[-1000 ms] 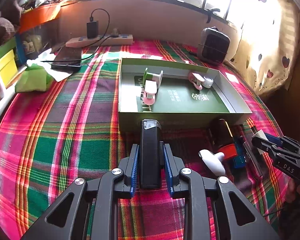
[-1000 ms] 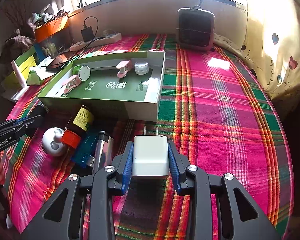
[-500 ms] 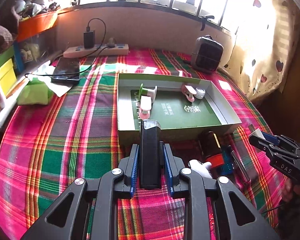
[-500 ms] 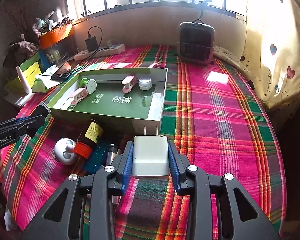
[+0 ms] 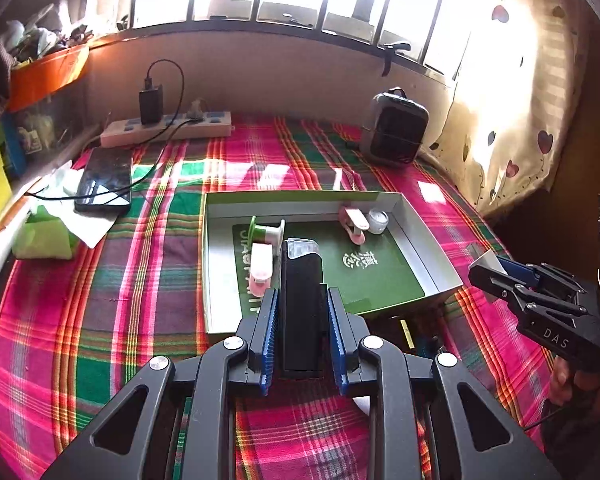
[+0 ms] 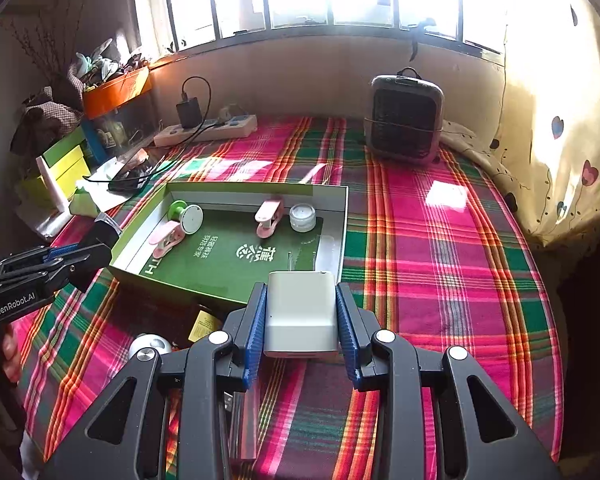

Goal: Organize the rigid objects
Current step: 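Carry the black device in the left tool and white charger in the right tool into the box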

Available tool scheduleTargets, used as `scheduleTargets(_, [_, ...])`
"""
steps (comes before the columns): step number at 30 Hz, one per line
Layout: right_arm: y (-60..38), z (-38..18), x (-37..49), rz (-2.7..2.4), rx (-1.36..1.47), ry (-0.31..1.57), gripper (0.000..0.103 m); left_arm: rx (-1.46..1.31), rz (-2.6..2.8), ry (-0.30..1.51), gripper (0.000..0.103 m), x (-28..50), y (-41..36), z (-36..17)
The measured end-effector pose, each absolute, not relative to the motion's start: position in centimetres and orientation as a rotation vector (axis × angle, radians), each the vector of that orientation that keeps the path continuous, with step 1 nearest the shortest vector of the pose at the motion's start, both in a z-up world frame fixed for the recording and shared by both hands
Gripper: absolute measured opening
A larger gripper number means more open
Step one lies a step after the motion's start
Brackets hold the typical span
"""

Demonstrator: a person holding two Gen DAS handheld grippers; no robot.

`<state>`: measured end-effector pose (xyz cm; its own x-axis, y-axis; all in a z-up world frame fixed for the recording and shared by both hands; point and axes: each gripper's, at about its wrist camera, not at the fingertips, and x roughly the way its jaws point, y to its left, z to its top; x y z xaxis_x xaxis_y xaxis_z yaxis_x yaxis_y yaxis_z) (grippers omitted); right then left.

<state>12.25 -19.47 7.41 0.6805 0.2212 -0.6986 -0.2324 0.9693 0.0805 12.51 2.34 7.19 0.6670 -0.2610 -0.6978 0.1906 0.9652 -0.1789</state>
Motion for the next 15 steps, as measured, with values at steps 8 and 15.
scheduleTargets(8, [-18.8,6.8,15.1,0.252,-0.016,0.807,0.035,-0.074,-0.284,0.815,0.022,15.1,1.0,6.9])
scheduleTargets(15, [-18.4,6.0,17.1,0.256,-0.015,0.821,0.035,-0.075,-0.301,0.843,0.022,17.2,0.2,5.9])
